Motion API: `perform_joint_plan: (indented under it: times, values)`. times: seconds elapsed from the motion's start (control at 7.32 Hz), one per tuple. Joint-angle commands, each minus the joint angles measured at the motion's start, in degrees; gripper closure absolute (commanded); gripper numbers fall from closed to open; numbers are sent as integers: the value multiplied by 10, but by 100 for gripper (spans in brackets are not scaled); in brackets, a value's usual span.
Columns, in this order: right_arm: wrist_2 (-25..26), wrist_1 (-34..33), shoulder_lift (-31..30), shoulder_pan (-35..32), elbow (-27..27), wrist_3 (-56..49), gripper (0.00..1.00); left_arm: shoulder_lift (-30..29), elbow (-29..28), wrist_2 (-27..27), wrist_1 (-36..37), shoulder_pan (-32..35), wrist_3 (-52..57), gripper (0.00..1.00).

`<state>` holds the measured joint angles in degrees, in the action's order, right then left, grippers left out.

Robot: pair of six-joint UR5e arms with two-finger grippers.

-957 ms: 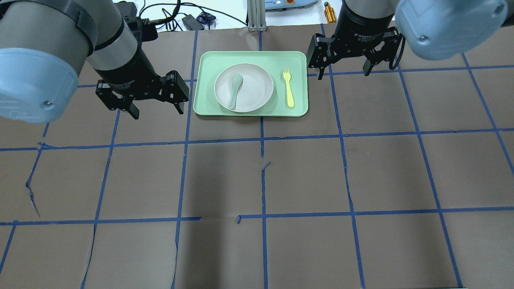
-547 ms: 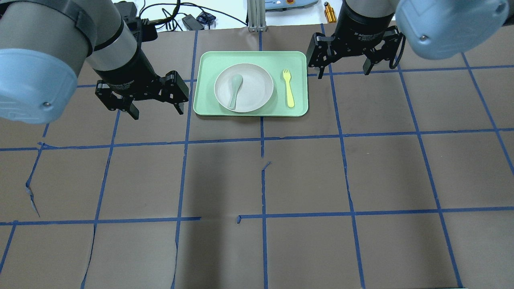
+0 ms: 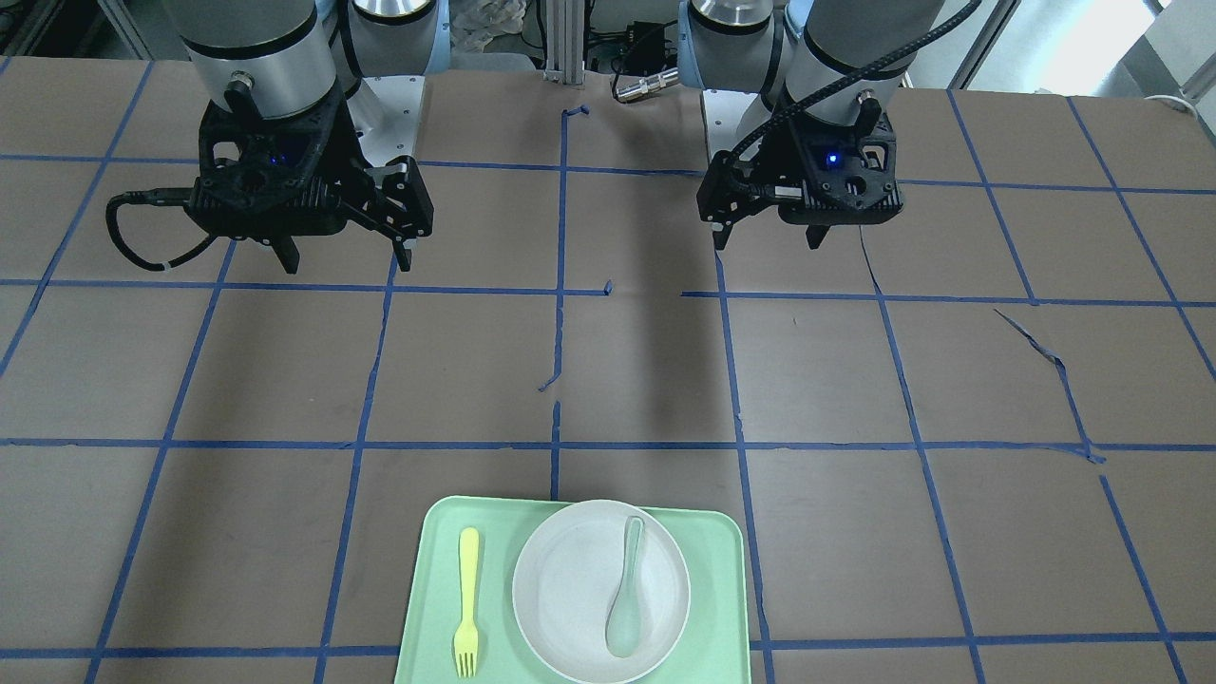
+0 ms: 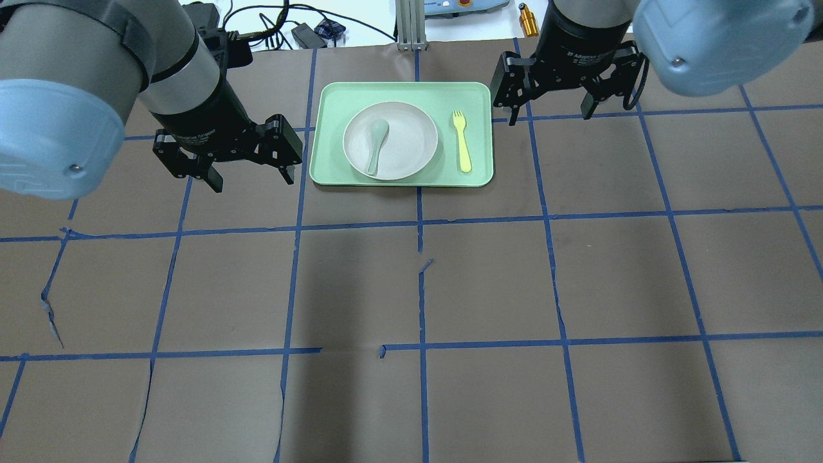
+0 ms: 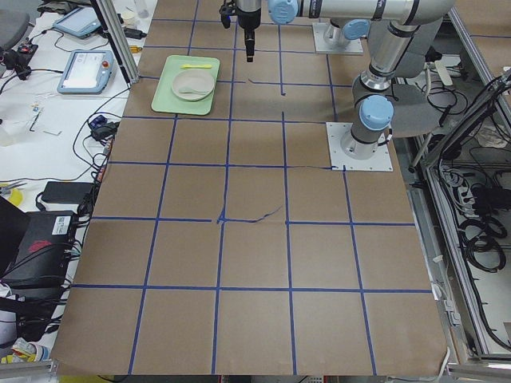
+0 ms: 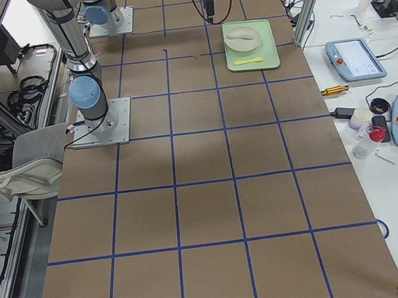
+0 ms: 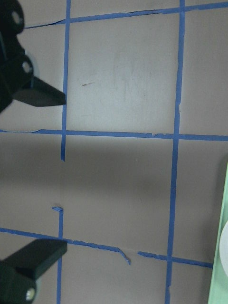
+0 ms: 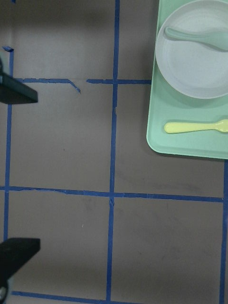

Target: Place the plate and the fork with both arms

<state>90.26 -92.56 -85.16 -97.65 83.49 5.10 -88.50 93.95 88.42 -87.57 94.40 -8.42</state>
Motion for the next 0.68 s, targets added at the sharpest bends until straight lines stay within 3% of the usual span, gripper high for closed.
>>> perform_joint_plan:
  times: [0.0,0.55]
  values:
    - [0,0,0,0,-1,0,0,0,0,0,-1,0,0,0]
    - [0,6,-1,0,-1,0,0,5,2,1,-1,0,0,0]
